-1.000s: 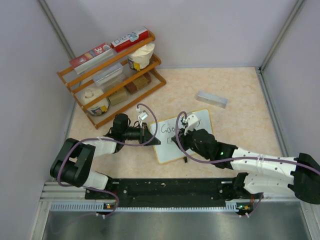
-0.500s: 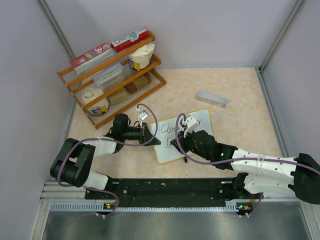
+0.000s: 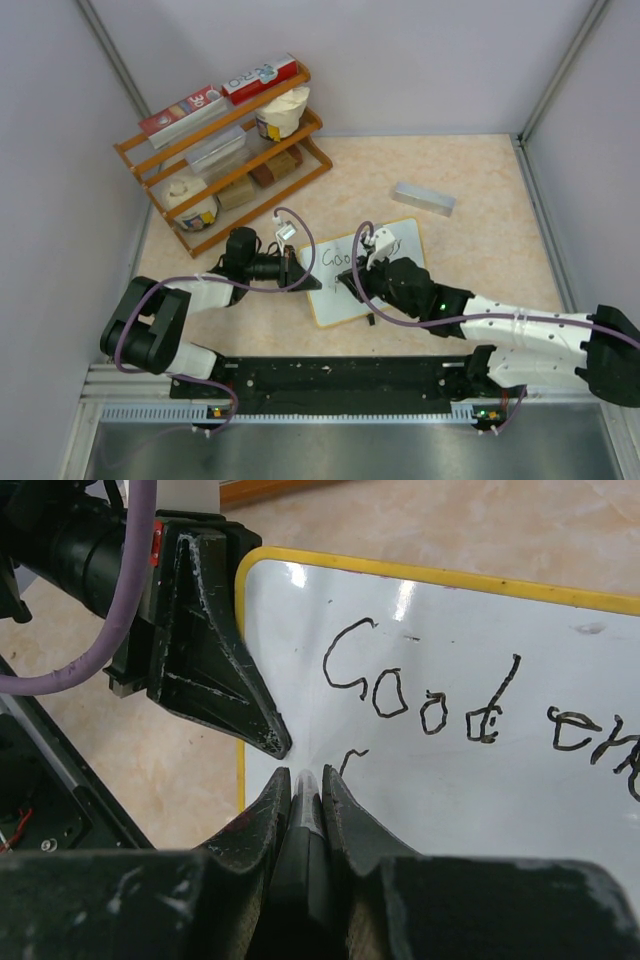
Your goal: Write a sentence on the whiteboard
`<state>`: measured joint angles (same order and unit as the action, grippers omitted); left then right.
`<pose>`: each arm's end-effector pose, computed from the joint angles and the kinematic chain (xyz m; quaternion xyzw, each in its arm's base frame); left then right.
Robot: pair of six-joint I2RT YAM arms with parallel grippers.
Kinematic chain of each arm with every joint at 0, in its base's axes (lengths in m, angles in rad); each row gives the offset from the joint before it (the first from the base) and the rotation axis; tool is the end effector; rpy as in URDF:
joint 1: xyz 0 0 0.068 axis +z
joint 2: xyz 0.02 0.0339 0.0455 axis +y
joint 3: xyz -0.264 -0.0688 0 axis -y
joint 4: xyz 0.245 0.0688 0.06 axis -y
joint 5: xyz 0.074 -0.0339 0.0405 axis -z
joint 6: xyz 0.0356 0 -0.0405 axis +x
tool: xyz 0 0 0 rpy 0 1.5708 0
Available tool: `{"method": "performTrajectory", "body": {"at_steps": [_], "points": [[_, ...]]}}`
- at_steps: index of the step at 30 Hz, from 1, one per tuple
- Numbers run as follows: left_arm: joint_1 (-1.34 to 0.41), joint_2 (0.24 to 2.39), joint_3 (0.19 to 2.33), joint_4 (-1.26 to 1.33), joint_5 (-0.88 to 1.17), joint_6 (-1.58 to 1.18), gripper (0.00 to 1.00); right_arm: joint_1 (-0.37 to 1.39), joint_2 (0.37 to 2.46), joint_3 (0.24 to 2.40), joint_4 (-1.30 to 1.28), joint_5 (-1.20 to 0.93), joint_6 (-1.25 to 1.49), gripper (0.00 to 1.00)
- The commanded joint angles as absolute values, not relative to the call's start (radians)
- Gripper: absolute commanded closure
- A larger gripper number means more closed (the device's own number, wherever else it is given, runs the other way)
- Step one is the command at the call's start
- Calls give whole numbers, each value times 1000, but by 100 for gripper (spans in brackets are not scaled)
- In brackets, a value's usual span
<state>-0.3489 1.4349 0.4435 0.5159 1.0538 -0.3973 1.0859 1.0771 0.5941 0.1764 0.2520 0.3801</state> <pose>0.2244 -0.1146 0.1610 0.2439 0.7441 -0.5638 0.2626 0.1212 0.2110 0.2526 -0.2070 0.7767 0.3168 0.5034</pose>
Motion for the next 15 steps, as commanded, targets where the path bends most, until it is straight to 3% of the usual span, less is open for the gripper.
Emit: {"method": "performTrajectory", "body": {"at_steps": [1,15], "points": [[-357,1419,453,491,996,-342,100,1100,1088,632,212,282,374,100],[-357,1420,453,492,997,-344,100,1092,1109,641,133,373,379,100]]}}
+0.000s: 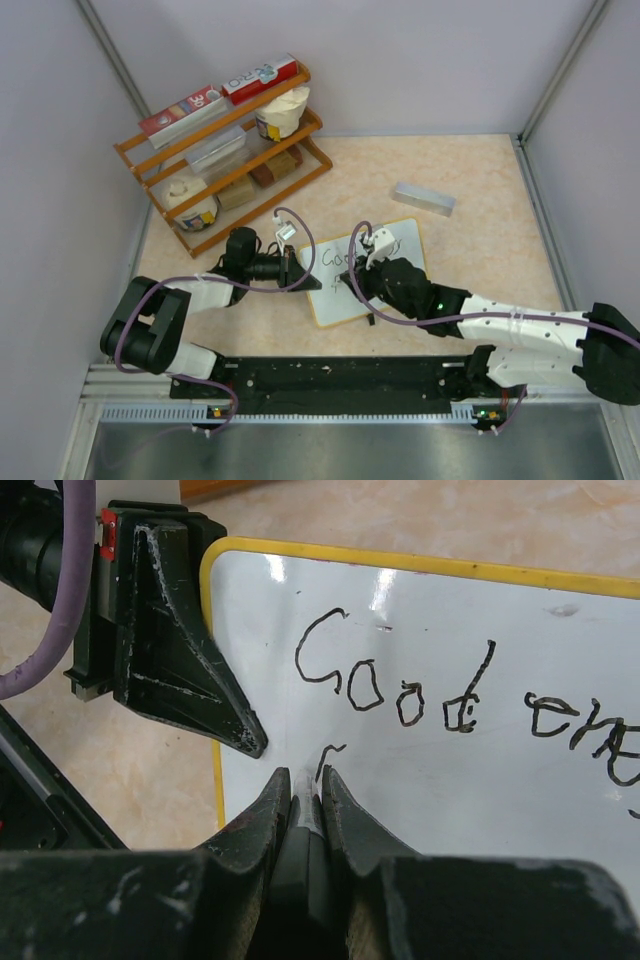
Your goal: Write a sentence on the whiteboard
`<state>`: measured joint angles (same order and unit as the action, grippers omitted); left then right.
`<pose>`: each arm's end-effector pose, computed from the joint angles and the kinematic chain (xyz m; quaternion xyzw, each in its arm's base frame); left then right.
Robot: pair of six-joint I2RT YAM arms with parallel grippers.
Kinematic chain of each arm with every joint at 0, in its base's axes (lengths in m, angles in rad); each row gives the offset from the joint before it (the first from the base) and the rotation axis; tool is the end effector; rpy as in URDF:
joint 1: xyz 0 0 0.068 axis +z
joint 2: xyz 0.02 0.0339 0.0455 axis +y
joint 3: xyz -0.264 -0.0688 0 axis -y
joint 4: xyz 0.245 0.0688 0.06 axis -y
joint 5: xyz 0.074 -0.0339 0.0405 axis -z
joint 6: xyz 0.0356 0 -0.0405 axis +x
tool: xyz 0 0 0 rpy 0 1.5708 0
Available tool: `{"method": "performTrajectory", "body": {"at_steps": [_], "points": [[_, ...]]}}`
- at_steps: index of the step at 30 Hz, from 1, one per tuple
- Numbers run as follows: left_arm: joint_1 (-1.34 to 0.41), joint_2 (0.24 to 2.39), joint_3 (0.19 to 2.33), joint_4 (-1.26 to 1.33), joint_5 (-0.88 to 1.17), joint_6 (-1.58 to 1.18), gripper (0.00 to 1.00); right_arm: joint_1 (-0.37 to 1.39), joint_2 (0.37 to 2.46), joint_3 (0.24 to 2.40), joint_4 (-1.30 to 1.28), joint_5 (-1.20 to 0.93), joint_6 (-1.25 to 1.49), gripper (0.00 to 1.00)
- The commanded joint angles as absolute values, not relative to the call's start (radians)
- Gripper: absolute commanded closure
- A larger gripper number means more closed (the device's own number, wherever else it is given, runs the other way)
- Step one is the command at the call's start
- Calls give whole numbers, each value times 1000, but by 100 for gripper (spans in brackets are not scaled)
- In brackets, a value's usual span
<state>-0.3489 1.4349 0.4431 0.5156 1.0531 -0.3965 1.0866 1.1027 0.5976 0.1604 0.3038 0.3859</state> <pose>0.2243 -0.1145 0.1608 0.2439 0.7443 -0.5635 0.2627 0.1239 0.2127 0.2466 -0.1957 0.7893 0.2902 0.5045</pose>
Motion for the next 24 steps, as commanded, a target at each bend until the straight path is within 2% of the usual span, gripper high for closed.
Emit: {"method": "performTrajectory", "body": {"at_steps": [1,24], "points": [[-357,1420,453,492,996,-344,100,1089,1108,640,132,373,380,100],[-359,1427,454,492,997,-342,100,1029,945,589,126,334,400,100]]}}
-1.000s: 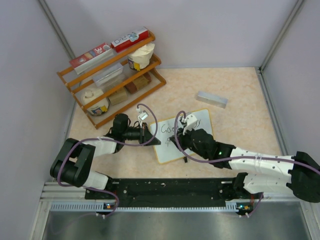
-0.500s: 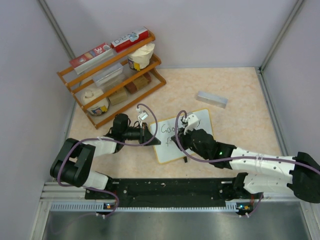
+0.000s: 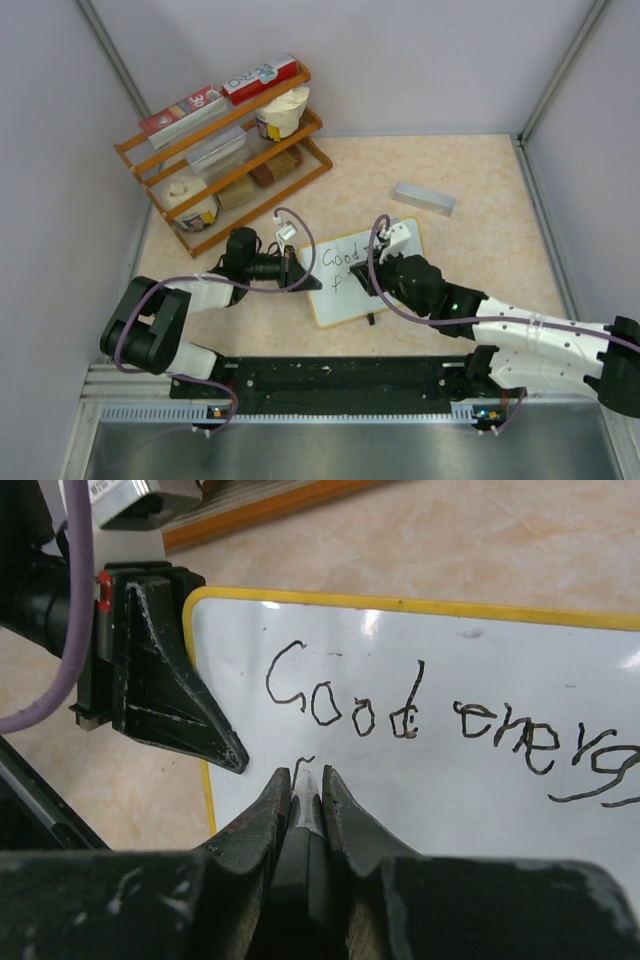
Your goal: Write a sentence on the whiteboard
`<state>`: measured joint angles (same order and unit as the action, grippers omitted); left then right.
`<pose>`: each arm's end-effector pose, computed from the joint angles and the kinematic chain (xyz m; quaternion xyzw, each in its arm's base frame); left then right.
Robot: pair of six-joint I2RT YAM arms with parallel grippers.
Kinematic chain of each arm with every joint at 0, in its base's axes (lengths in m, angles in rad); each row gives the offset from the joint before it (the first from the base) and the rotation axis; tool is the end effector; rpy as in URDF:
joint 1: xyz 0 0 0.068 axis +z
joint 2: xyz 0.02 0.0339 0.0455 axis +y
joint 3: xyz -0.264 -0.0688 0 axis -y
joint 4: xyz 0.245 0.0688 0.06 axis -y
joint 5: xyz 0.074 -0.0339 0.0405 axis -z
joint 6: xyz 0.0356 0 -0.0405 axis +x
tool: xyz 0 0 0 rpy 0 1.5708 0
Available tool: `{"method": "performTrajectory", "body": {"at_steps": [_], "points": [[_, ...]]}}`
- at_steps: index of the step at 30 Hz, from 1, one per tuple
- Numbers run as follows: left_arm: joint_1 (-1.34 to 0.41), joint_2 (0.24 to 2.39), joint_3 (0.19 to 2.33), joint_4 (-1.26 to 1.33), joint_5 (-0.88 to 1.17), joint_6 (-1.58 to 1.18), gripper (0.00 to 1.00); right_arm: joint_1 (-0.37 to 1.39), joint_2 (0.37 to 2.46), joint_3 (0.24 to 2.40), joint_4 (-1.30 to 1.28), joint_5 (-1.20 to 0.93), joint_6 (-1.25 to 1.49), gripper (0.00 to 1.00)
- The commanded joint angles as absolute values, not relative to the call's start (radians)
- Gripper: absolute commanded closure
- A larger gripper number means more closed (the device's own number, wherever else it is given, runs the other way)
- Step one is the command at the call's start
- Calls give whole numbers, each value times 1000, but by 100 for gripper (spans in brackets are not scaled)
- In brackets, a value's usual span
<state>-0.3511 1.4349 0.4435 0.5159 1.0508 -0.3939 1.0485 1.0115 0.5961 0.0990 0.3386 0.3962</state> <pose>0.2242 -0.1150 0.1609 0.2453 0.7440 -0.5628 0.2637 0.1253 0.1939 0.2598 -0.1620 0.7877 0.2801 0.5242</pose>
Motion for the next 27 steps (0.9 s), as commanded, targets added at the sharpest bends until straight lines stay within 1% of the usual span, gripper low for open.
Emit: {"method": "performTrajectory", "body": {"at_steps": [1,7,27], "points": [[-360,1427,456,492,997,-342,100,1023,940,591,124,334,402,100],[-360,1427,456,491,999,-342,100,983,945,594,120,322,408,100],[-362,1425,456,489,997,-341,100,971,1020,565,135,298,431,100]]}}
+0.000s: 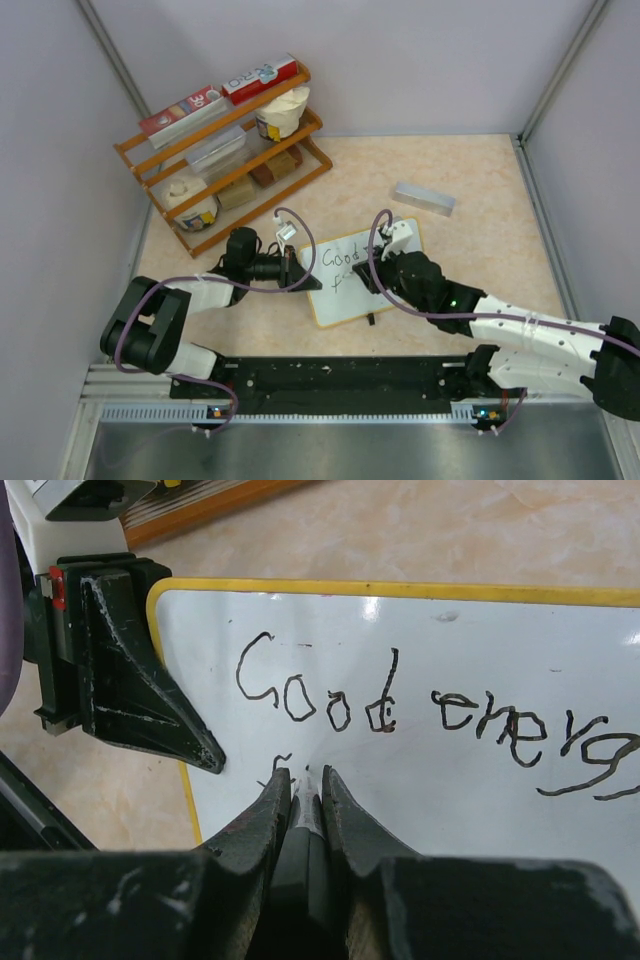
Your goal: Write a sentence on the whiteboard
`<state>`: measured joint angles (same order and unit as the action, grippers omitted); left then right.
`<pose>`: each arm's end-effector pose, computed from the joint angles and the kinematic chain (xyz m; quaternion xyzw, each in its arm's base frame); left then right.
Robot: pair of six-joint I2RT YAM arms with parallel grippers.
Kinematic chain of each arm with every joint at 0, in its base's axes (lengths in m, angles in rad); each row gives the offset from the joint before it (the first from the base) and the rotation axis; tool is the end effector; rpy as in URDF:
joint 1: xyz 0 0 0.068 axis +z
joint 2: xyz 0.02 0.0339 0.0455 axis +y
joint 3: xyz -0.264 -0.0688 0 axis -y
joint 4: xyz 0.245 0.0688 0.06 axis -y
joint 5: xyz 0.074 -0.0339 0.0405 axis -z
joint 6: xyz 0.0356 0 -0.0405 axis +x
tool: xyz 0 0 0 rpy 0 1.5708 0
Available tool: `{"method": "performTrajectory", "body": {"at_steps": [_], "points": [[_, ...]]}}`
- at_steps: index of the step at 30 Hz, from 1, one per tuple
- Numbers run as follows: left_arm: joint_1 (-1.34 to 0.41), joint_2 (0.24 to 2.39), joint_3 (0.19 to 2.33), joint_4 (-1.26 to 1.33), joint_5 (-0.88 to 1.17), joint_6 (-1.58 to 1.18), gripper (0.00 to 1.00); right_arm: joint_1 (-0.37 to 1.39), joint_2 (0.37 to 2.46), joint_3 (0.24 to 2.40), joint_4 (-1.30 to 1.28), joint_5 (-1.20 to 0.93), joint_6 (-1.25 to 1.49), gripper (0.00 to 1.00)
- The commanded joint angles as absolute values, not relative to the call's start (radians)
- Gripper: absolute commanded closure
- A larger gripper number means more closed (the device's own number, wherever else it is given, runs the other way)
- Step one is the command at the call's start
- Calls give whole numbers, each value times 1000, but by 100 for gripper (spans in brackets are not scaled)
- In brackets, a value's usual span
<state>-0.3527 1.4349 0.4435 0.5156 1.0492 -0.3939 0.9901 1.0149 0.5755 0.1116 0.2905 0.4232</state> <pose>0.2241 -0.1154 0.1609 0.2455 0.7442 -0.5625 0.2636 0.1349 0.1869 0.2530 -0.1441 0.7959 0.2846 0.5146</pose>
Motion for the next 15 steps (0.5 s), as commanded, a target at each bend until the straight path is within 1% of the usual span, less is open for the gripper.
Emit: {"method": "performTrajectory", "body": {"at_steps": [1,15], "points": [[-362,1425,456,489,999,-341,100,973,1020,563,133,292,430,100],[-362,1424,456,488,997,-341,100,973,1016,540,117,270,442,100]]}}
